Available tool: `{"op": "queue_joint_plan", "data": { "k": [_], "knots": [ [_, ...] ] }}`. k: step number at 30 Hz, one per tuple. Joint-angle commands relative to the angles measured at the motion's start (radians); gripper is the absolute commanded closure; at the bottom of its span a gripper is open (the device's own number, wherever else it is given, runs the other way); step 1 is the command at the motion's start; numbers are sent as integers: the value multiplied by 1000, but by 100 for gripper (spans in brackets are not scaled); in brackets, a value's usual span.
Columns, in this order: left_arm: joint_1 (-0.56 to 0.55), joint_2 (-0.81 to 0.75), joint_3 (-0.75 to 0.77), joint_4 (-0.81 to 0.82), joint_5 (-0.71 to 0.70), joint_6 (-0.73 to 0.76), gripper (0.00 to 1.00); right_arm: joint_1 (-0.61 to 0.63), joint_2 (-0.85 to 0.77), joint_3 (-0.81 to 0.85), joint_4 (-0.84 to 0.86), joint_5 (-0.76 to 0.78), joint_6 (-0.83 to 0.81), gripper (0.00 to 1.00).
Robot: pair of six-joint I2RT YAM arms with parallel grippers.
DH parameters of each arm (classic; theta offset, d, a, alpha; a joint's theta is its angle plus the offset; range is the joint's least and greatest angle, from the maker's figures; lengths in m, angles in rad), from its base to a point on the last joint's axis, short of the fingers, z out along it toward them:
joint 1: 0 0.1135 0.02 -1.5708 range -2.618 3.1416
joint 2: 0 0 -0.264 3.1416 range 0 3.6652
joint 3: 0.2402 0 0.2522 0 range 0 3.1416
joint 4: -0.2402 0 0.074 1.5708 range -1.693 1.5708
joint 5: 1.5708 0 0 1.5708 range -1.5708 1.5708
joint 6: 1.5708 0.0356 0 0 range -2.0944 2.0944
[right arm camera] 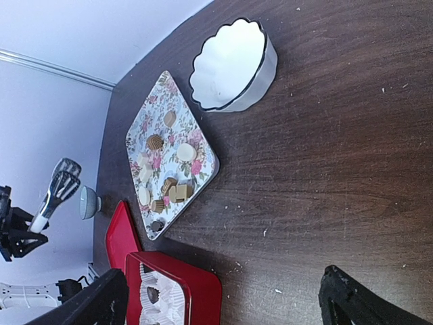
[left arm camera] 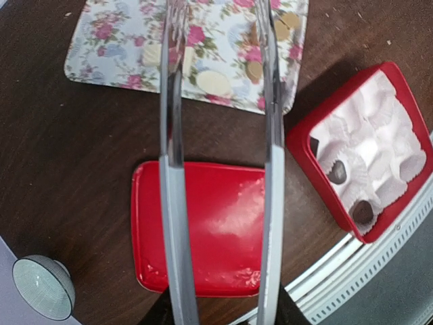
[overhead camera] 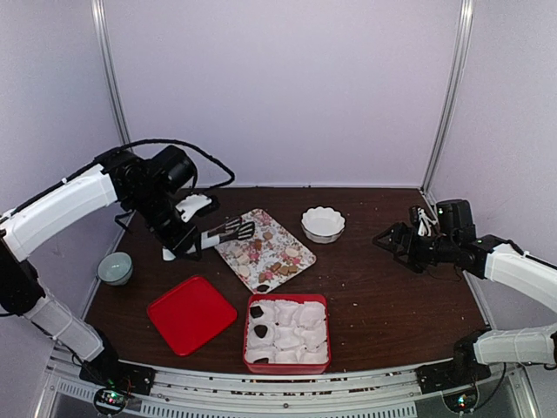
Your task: Pack the chocolate
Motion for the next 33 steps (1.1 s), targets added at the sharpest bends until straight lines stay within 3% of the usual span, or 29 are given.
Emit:
{"op": "queue_joint_plan", "data": {
  "k": [1,12,33],
  "knots": [
    [68,79,86,26,-27,-16,63,-5,-4,10,14,4,1,0],
    [140,219,83,50,-60,-16,64,-5,4,14,2,14,-3,0],
    [147,359,75,70,-30,41,68,-5,23,21,-16,16,-16,0]
  ]
}}
